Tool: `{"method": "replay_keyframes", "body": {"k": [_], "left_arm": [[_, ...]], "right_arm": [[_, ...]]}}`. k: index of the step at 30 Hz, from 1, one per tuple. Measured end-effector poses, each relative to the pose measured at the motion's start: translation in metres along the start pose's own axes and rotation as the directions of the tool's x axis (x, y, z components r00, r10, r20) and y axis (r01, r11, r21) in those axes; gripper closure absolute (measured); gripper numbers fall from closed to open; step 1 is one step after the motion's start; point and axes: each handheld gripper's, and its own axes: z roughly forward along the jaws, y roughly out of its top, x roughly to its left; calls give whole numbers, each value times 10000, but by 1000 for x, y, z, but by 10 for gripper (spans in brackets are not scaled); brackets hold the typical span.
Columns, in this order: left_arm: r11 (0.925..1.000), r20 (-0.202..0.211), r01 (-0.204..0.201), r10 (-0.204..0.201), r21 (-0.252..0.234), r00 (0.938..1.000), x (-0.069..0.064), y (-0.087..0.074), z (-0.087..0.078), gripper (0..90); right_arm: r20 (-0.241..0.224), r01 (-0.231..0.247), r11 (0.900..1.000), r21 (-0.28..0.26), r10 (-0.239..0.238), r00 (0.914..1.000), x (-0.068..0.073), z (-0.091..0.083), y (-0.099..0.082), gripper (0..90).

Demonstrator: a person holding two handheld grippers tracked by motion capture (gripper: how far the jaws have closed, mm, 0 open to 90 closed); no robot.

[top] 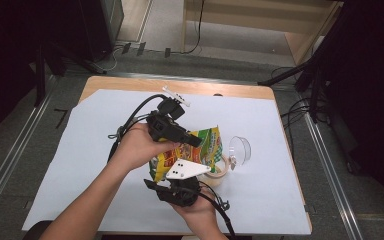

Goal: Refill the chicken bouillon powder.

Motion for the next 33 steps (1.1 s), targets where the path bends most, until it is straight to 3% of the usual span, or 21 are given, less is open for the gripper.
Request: {"method": "replay_keyframes", "body": {"k": [17,33], "left_arm": [[9996,-392,-233,227,-151,9990,-9,-1,-4,808],[9995,-501,-163,150,-255,9986,-2,-1,-6,811]], "right_arm": [[-86,-197,9997,-133,196,9998,-2,-2,0,707],[-106,-108,9999,-47,107,9999,-6,2,1,708]]}}
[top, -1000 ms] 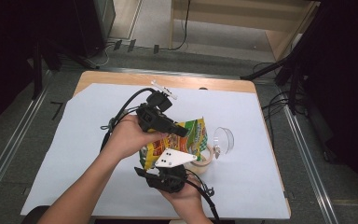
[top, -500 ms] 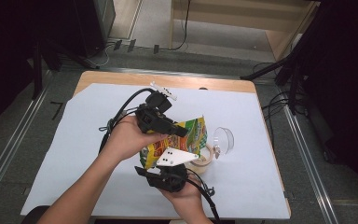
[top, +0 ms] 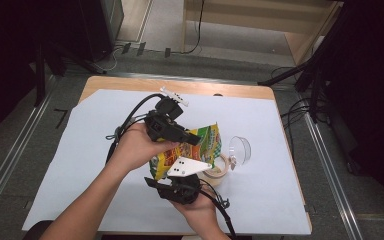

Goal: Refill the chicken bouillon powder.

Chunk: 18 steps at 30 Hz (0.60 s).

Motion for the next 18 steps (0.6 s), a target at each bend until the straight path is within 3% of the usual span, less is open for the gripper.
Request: {"method": "replay_keyframes", "body": {"k": [8,18], "left_arm": [[9997,79,46,-45,-236,10000,3,0,-6,807],[9998,114,119,-117,-128,9999,5,-1,-3,817]], "right_arm": [[-48,159,9999,-13,-159,9999,-2,3,5,708],[-77,229,9997,33,-228,9997,-1,3,3,708]]}}
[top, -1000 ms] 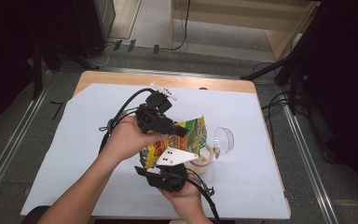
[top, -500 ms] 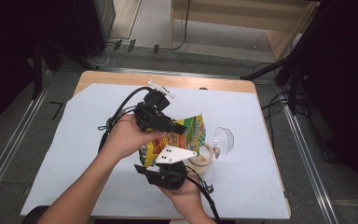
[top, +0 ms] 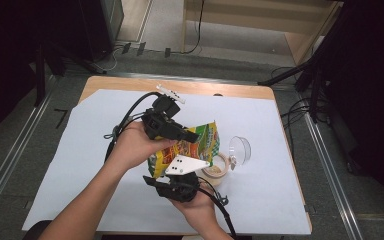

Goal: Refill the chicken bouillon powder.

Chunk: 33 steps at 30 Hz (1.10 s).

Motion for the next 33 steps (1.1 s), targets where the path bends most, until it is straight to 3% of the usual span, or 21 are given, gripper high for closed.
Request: {"method": "replay_keyframes", "body": {"k": [3,22,33], "left_arm": [[10000,155,55,-55,-13,9999,1,0,1,814],[9999,116,-36,38,-102,9999,-4,0,2,811],[9998,-82,-172,171,-84,9998,-9,0,1,811]], "right_arm": [[22,43,10000,24,-43,10000,0,0,0,708],[40,34,10000,-8,-34,10000,1,-1,-1,713],[68,30,9999,-97,-29,10000,0,1,-2,713]]}}
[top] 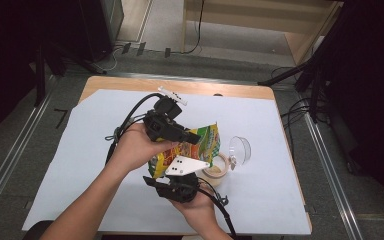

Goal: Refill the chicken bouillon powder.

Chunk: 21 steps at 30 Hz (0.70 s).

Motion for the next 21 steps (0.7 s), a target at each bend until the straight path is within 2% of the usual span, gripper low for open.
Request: {"method": "replay_keyframes", "body": {"k": [4,11,15,21], "left_arm": [[9999,-80,-113,113,-2,9999,-4,0,0,809],[9999,-123,-122,123,67,9998,-2,4,0,808],[9999,104,91,-92,97,9999,2,7,2,808],[9997,178,104,-108,211,9998,5,10,3,809]], "right_arm": [[8,3,10000,-11,-3,10000,0,0,-1,713],[-118,-172,9998,-43,171,9998,0,-2,3,715],[-123,-265,9996,-5,264,9996,-2,-3,3,716],[-149,-331,9995,-9,331,9993,-3,-4,5,718]]}}
